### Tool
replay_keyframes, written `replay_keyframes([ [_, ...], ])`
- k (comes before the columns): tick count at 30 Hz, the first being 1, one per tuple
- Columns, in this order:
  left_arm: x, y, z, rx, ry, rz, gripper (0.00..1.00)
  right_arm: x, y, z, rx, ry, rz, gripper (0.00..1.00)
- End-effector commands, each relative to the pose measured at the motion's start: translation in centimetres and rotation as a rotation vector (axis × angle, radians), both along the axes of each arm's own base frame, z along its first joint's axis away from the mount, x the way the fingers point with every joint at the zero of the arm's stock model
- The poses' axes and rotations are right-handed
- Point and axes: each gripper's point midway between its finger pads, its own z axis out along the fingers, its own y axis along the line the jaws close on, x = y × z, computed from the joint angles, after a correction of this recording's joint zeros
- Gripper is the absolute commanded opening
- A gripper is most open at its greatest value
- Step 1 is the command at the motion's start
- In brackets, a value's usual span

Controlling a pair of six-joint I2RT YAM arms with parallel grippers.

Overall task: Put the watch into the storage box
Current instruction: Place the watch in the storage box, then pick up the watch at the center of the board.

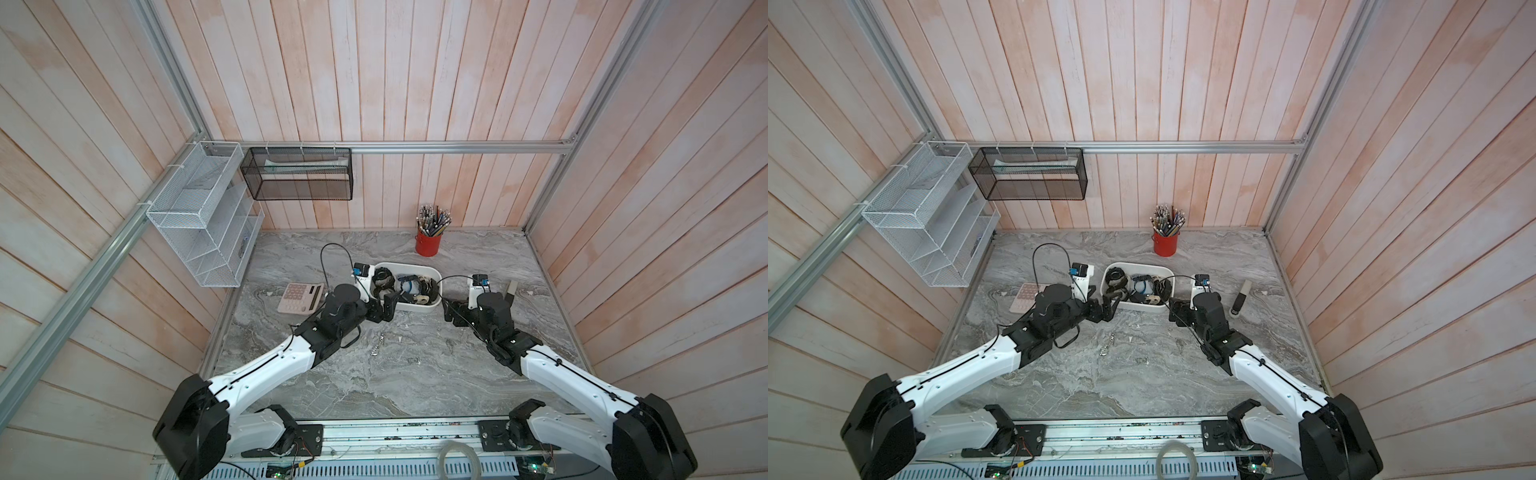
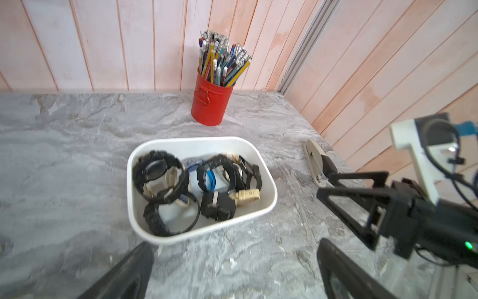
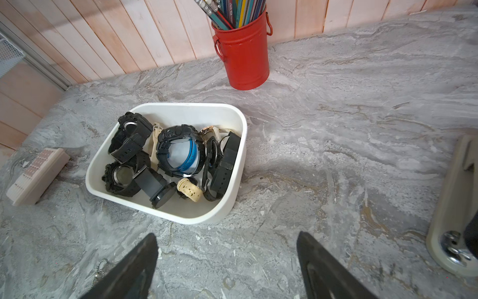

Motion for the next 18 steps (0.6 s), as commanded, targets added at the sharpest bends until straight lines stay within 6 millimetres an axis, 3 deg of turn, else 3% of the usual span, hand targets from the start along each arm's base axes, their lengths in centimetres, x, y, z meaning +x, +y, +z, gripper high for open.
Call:
replay_keyframes([
  [1, -1.2, 1.9, -1.8, -0.065, 0.028, 0.054, 1.0, 0.9, 0.9, 1.2, 0.044, -0.024, 0.015, 0.86],
  [6, -1.8, 3.5, -2.5, -0.027, 0.045, 0.092, 1.0, 0.7, 1.4, -0.3, 0.042, 0.047, 0.036, 0.86],
  [13, -2.6, 4.5, -4.4, -0.069, 0.081, 0.128, 1.0, -0.3, 1.4, -0.1, 0.08, 0.056, 0.032, 0.83],
  [18, -4.0, 6.2, -6.4, -0.111, 0.111, 0.171, 1.0, -1.5, 4.3, -0.4, 0.083, 0.068, 0.047, 0.81],
])
